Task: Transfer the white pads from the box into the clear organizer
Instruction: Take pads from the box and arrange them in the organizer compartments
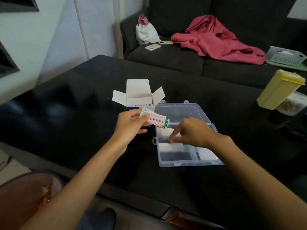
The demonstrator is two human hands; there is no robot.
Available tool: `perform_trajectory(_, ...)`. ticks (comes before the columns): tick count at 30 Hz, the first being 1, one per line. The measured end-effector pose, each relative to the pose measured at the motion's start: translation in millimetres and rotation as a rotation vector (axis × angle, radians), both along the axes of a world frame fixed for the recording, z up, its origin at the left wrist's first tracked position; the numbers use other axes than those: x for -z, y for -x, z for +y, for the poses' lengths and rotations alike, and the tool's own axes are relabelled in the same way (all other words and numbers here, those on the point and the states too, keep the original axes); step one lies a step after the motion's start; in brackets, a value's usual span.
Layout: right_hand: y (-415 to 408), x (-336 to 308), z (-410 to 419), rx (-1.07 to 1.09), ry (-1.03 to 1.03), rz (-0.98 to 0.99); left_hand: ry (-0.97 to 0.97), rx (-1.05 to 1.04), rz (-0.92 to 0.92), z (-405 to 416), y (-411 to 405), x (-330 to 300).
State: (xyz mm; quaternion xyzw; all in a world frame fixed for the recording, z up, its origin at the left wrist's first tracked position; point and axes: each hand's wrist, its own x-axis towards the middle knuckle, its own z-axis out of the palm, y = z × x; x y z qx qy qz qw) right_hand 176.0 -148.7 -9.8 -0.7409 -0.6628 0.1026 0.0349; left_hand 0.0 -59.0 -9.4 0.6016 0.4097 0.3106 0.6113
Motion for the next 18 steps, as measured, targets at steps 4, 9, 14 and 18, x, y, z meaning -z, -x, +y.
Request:
perform_trajectory(4, -1, -11, -13, 0.392, -0.293, 0.665, 0.112, 0.054, -0.055, -8, -5, 4)
perform_trajectory(9, 13, -16, -21, 0.475, -0.208, 1.022, 0.185, 0.112, -0.096, -22, -21, 7)
perform_trajectory(14, 9, -14, -30, 0.561, -0.242, 1.165, 0.159, 0.196, -0.083, -24, -23, 6)
perform_trajectory(18, 6, -11, -33, 0.628, -0.239, 1.257, 0.173, 0.237, -0.082, -21, -22, 7)
